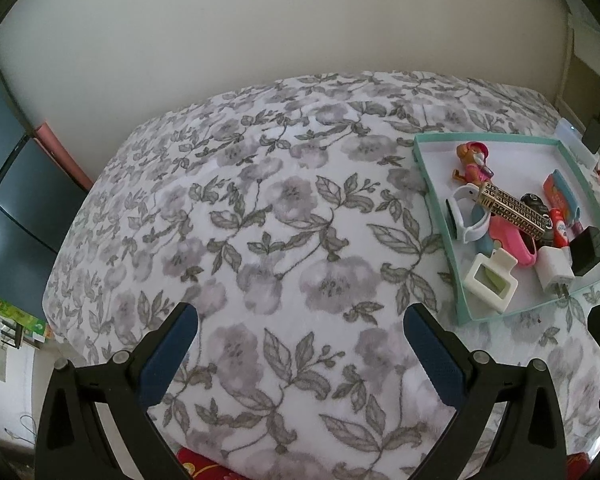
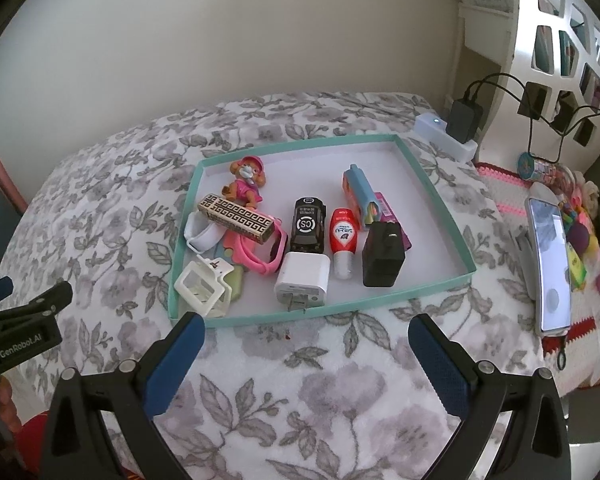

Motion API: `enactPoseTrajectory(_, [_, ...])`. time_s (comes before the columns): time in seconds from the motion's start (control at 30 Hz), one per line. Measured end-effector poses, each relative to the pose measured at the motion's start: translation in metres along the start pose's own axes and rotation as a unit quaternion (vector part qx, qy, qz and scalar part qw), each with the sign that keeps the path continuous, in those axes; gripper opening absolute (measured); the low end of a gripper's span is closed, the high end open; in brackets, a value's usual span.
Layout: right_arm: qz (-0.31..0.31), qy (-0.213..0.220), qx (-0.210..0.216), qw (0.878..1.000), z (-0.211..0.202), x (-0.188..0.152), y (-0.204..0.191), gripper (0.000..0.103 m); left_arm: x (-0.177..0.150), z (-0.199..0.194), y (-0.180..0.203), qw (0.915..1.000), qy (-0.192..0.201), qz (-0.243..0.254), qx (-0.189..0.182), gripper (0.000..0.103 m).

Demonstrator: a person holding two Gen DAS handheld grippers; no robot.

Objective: Organize rigid objects

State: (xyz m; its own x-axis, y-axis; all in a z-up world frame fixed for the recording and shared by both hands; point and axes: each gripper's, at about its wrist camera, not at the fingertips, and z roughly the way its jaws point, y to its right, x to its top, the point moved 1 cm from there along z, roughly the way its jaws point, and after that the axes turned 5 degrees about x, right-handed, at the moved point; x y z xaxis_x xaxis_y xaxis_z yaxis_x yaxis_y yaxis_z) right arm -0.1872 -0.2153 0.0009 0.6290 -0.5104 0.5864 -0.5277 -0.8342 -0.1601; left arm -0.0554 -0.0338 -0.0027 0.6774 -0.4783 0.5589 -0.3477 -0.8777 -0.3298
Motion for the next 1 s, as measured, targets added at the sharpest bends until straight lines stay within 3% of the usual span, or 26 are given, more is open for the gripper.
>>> enactPoseTrajectory(1.0, [-0.01, -0.01, 0.006, 1.0, 0.0074, 0.0003, -0.0068, 0.103, -0.0009, 0.0034, 0.006, 0.9996, -0.007, 0.026, 0.001, 0.102])
